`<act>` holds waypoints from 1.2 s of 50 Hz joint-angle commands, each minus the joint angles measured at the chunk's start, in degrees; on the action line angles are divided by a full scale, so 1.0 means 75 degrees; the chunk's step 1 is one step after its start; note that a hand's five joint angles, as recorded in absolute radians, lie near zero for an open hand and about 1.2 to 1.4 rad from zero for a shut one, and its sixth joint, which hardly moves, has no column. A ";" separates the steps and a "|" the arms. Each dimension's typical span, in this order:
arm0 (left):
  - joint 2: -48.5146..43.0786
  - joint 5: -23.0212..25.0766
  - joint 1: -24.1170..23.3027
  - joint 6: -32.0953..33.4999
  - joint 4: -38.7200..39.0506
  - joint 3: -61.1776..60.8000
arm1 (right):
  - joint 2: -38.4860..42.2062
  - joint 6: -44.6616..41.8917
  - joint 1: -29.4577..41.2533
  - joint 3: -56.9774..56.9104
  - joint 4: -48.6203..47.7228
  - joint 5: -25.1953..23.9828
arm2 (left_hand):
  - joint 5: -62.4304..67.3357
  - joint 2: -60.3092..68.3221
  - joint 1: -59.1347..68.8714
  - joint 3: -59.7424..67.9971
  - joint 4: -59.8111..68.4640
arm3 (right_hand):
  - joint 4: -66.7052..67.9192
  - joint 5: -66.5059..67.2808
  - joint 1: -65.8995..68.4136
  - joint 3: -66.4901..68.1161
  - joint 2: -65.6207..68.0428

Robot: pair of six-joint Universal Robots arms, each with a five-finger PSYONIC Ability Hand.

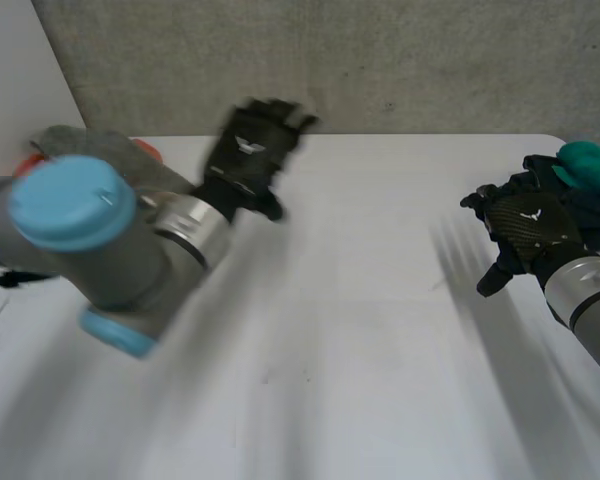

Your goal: Fold the laundry.

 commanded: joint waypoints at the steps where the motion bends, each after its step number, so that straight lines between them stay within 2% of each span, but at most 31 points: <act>1: -0.1624 0.0420 0.2384 0.1531 -0.0574 0.1653 | 0.0045 -0.0293 0.0019 0.0084 -0.0006 0.0024 | 0.0932 0.0920 0.1006 0.0861 0.0945 | -0.0470 -0.0460 -0.0305 -0.0282 -0.0406; 3: -0.2035 0.0736 0.2701 0.1672 -0.1065 0.2087 | 0.0080 -0.0374 0.0042 0.0096 -0.0006 0.0035 | 0.0932 0.0920 0.1007 0.0861 0.0945 | -0.0470 -0.0460 -0.0305 -0.0282 -0.0406; 4: -0.2512 0.1202 0.2888 0.1800 -0.1601 0.2635 | 0.0115 -0.0398 0.0042 0.0096 -0.0006 0.0035 | 0.0955 0.0943 0.1029 0.0883 0.0967 | -0.0470 -0.0460 -0.0305 -0.0282 -0.0406; 7: -0.3543 0.1848 0.3100 0.1860 -0.2447 0.3841 | 0.0302 -0.0445 0.0054 0.0096 -0.0006 0.0047 | 0.1200 0.1188 0.1275 0.1129 0.1213 | -0.0470 -0.0460 -0.0305 -0.0282 -0.0406; 13: -0.4567 0.1804 0.3452 0.1860 -0.2814 0.5100 | 0.0397 -0.0457 0.0066 0.0096 -0.0006 0.0047 | 0.1492 0.1480 0.1566 0.1421 0.1504 | -0.0470 -0.0460 -0.0305 -0.0282 -0.0406; 17: -0.4872 0.1804 0.3511 0.1849 -0.2791 0.5511 | 0.0408 -0.0457 0.0078 0.0096 -0.0006 0.0059 | 0.2657 0.2645 0.2731 0.2586 0.2669 | -0.0470 -0.0460 -0.0305 -0.0282 -0.0406; 21: -0.5107 0.1816 0.3499 0.1837 -0.2779 0.5804 | 0.0420 -0.0457 0.0101 0.0084 -0.0029 0.0047 | 0.4717 0.4705 0.4791 0.4646 0.4729 | -0.0470 -0.0460 -0.0305 -0.0282 -0.0406; 22: -0.5177 0.1793 0.3499 0.1837 -0.2779 0.5885 | 0.0420 -0.0457 0.0113 0.0084 -0.0029 0.0047 | 0.6166 0.6154 0.6240 0.6095 0.6178 | -0.0470 -0.0460 -0.0305 -0.0282 -0.0406; 26: -0.5271 0.1769 0.3476 0.1837 -0.2755 0.5910 | 0.0525 -0.0457 0.0113 0.0072 -0.0041 0.0047 | 0.8972 0.8960 0.9047 0.8901 0.8985 | -0.0470 -0.0460 -0.0305 -0.0282 -0.0406; 31: -0.5166 0.1524 0.3382 0.1849 -0.2288 0.5699 | 0.0572 -0.0457 0.0113 0.0072 -0.0017 0.0047 | 0.8981 0.8969 0.9055 0.8910 0.8994 | -0.0470 -0.0460 -0.0305 -0.0282 -0.0406; 37: -0.3963 0.0470 0.3125 0.1767 -0.1293 0.4612 | 0.0561 -0.0457 0.0124 0.0072 -0.0017 0.0047 | 0.8981 0.8969 0.9055 0.8910 0.8994 | -0.0470 -0.0460 -0.0305 -0.0282 -0.0406; 42: -0.2941 0.0526 0.2937 0.1416 -0.0893 0.3720 | 0.0549 -0.0457 0.0124 0.0061 -0.0006 0.0024 | 0.8981 0.8969 0.9055 0.8910 0.8994 | -0.0470 -0.0460 -0.0305 -0.0282 -0.0406; 46: -0.2740 0.0538 0.2937 0.1298 -0.0786 0.3250 | 0.0549 -0.0469 0.0124 0.0072 -0.0006 0.0012 | 0.8981 0.8969 0.9055 0.8910 0.8994 | -0.0470 -0.0460 -0.0305 -0.0282 -0.0406; 47: -0.2740 0.0562 0.2948 0.1298 -0.0798 0.3180 | 0.0561 -0.0480 0.0124 0.0084 -0.0006 0.0012 | 0.8096 0.8084 0.8170 0.8025 0.8108 | -0.0470 -0.0460 -0.0305 -0.0282 -0.0406; 48: -0.2740 0.0562 0.2972 0.1309 -0.0891 0.3063 | 0.0561 -0.0492 0.0124 0.0084 -0.0006 0.0012 | 0.5001 0.4989 0.5075 0.4930 0.5013 | -0.0470 -0.0460 -0.0305 -0.0282 -0.0406; 50: -0.2751 0.0562 0.2972 0.1333 -0.1009 0.2934 | 0.0561 -0.0527 0.0124 0.0084 -0.0006 0.0012 | 0.3315 0.3303 0.3389 0.3244 0.3328 | -0.0470 -0.0460 -0.0305 -0.0282 -0.0406; 60: -0.3078 0.0550 0.3299 0.1438 -0.1911 0.2769 | 0.0561 -0.0727 0.0124 0.0084 -0.0017 0.0012 | 0.3444 0.3432 0.3518 0.3373 0.3456 | -0.0470 -0.0460 -0.0305 -0.0282 -0.0406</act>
